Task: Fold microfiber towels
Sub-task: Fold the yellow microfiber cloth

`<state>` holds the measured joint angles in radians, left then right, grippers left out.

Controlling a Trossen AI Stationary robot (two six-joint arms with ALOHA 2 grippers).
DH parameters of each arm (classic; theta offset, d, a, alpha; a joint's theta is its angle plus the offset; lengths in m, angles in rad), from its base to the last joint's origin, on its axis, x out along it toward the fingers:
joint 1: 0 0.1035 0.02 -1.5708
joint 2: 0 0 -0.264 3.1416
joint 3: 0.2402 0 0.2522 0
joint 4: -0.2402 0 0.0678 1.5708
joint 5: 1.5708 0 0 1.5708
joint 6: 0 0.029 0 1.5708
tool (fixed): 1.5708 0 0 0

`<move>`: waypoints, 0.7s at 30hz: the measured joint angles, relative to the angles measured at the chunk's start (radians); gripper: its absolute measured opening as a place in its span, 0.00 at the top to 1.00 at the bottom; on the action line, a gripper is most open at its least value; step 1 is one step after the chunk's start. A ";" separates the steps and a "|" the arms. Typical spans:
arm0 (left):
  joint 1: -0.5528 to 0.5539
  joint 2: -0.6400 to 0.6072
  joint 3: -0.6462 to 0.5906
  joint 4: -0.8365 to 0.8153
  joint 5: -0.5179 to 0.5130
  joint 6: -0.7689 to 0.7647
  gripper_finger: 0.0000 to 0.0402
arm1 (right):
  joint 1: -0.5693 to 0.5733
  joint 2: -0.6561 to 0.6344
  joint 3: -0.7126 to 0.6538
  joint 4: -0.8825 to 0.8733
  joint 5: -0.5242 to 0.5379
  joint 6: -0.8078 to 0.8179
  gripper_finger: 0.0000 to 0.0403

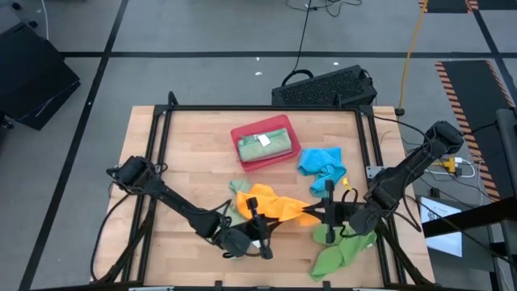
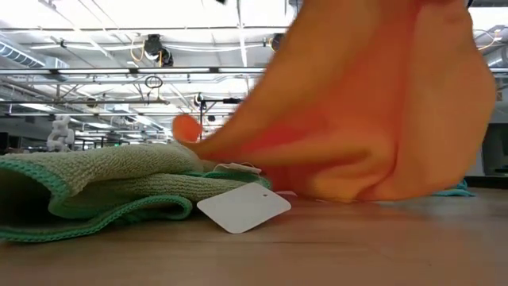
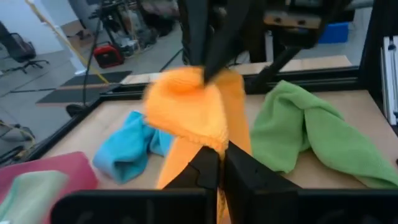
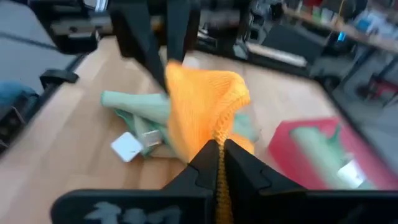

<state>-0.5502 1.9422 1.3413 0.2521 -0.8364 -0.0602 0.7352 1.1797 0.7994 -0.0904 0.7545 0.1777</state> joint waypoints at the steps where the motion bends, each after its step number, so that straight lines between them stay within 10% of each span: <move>1: -0.005 -0.004 0.002 -0.022 -0.004 -0.004 0.98 | 0.002 0.000 0.000 -0.020 -0.013 0.048 0.93; 11: -0.001 -0.002 -0.001 -0.266 -0.003 -0.100 0.99 | -0.004 0.063 0.001 -0.037 -0.079 0.222 0.51; 21: 0.031 -0.001 -0.001 -0.271 0.048 -0.135 0.98 | -0.071 0.260 0.002 0.358 -0.257 0.082 0.30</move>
<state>-0.5191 1.9411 1.3403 -0.0188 -0.7884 -0.1947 0.6638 1.4398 0.8009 0.2680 0.4974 0.2597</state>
